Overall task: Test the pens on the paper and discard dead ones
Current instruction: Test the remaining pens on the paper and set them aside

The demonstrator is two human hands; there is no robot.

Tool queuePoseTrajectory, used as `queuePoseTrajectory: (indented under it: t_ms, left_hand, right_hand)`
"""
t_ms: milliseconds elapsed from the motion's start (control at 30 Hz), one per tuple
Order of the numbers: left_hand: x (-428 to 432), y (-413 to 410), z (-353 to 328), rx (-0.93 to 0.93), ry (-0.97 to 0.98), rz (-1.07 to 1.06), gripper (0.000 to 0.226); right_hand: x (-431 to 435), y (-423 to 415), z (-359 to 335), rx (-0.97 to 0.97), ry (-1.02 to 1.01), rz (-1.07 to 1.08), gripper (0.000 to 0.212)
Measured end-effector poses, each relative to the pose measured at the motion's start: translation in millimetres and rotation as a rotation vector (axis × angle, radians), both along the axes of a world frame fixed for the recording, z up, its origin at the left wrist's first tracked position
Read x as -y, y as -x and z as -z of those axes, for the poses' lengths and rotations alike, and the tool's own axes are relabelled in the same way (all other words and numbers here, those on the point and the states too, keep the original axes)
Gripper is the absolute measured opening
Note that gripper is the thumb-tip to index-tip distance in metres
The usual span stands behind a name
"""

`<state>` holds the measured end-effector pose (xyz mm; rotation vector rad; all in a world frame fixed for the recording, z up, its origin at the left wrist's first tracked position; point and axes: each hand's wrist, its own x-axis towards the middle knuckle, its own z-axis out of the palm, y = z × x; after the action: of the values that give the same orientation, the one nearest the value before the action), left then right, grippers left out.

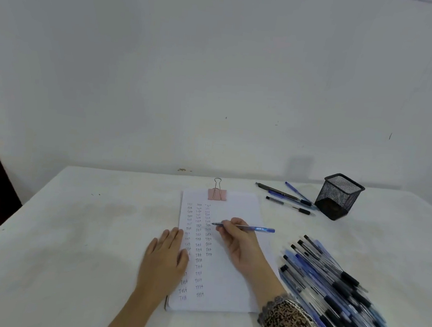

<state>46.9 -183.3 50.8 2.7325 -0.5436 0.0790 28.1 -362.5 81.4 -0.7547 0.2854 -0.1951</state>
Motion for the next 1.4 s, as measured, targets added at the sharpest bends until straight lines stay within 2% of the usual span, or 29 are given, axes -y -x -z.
queuePoseTrajectory:
  t_ms: [67, 133, 233, 400, 600, 833, 1000, 1100, 1233, 1400]
  left_hand:
    - [0, 0, 0, -0.004, -0.003, 0.0, 0.099]
    - [0, 0, 0, -0.001, -0.004, 0.0, 0.099]
    - [0, 0, 0, -0.005, -0.003, -0.002, 0.099]
    - [1, 0, 0, -0.005, -0.016, -0.004, 0.098]
    - [1, 0, 0, -0.012, -0.034, -0.007, 0.099]
    - [2, 0, -2, -0.027, -0.024, -0.005, 0.099]
    - [1, 1, -4, -0.031, -0.023, 0.0, 0.085]
    - [2, 1, -2, -0.022, -0.033, -0.002, 0.098]
    - [2, 0, -2, -0.027, -0.03, 0.004, 0.098]
    - [1, 2, -6, -0.045, -0.017, 0.005, 0.059]
  right_hand:
    - [0, 1, -1, 0.008, 0.072, 0.01, 0.017]
    - [-1, 2, 1, 0.003, 0.237, 0.047, 0.022]
    - [-9, 1, 9, -0.009, 0.519, 0.121, 0.049]
    - [-27, 7, 12, 0.012, 0.829, 0.074, 0.049]
    - [-28, 6, 14, 0.034, 0.949, -0.001, 0.052]
    - [-28, 6, 13, 0.028, 0.975, -0.012, 0.049]
    - [-26, 6, 16, 0.003, 0.954, 0.041, 0.053]
    - [-26, 5, 15, 0.002, 0.978, 0.051, 0.054]
    - [-26, 5, 16, 0.007, 1.005, 0.04, 0.054]
    - [-24, 3, 18, 0.003, 1.024, 0.053, 0.052]
